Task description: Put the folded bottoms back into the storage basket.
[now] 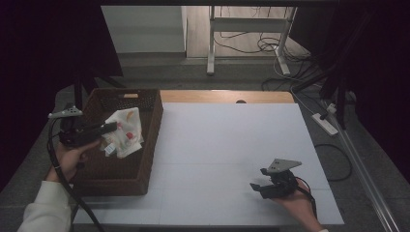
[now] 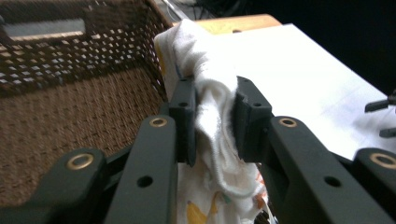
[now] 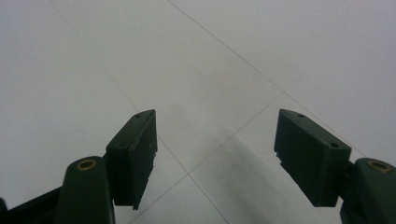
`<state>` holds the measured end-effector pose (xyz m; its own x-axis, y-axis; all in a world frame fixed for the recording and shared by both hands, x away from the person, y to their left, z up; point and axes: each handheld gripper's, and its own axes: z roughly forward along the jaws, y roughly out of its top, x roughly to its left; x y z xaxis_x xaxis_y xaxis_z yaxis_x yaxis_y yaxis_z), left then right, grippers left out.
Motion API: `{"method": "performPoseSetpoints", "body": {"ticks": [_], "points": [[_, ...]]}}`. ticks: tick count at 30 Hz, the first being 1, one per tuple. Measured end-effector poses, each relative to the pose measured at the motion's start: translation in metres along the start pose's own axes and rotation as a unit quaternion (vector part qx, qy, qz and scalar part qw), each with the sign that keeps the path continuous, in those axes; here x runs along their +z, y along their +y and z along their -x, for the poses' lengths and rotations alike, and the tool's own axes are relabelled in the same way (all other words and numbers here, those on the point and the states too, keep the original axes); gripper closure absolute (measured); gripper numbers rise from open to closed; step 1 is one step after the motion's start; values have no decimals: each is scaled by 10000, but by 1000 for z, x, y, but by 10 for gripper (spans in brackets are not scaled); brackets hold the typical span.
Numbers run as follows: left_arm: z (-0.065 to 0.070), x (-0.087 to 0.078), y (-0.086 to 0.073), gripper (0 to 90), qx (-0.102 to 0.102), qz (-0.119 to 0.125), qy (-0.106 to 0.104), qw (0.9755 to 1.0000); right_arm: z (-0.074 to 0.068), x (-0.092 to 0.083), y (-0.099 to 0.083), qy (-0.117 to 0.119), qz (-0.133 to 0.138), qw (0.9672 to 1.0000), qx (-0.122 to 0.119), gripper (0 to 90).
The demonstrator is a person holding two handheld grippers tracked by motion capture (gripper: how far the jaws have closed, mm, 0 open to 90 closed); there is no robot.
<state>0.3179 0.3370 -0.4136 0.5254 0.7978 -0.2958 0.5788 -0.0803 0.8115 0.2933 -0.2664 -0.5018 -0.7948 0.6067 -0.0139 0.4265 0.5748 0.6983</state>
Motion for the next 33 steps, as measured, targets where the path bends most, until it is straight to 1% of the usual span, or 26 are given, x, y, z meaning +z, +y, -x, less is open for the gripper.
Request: {"method": "performPoseSetpoints", "body": {"ticks": [2, 6, 12, 14, 18, 21, 26, 29, 33], "points": [[-1, 5, -1, 731, 19, -73, -49, 10000, 0, 0, 0, -4, -3, 10000, -1, 304], [-4, 12, -3, 731, 24, -245, -57, 9997, 0, -1, 0, -11, -7, 10000, 1, 304], [-12, 22, -6, 730, -51, -450, -86, 9989, 1, -1, 0, -3, 16, 10000, 18, 304], [-15, 26, -6, 730, -60, -553, -82, 9984, 1, -1, 0, 0, 15, 10000, 21, 304], [-23, 33, -7, 730, -128, -708, -30, 9974, 1, 0, 0, 2, 8, 10000, 22, 304], [-28, 37, -6, 730, -141, -791, 50, 9968, 1, 0, 0, 2, 11, 10000, 24, 304], [-34, 41, -3, 729, -126, -928, 168, 9955, 1, 0, 0, -2, -19, 10000, 8, 304], [-37, 44, -3, 727, -104, -1045, 288, 9941, 1, 0, 0, 3, -3, 10000, 17, 304], [-46, 44, -2, 724, -192, -1107, 479, 9925, 1, 0, 0, 5, -3, 10000, 17, 304]]}}
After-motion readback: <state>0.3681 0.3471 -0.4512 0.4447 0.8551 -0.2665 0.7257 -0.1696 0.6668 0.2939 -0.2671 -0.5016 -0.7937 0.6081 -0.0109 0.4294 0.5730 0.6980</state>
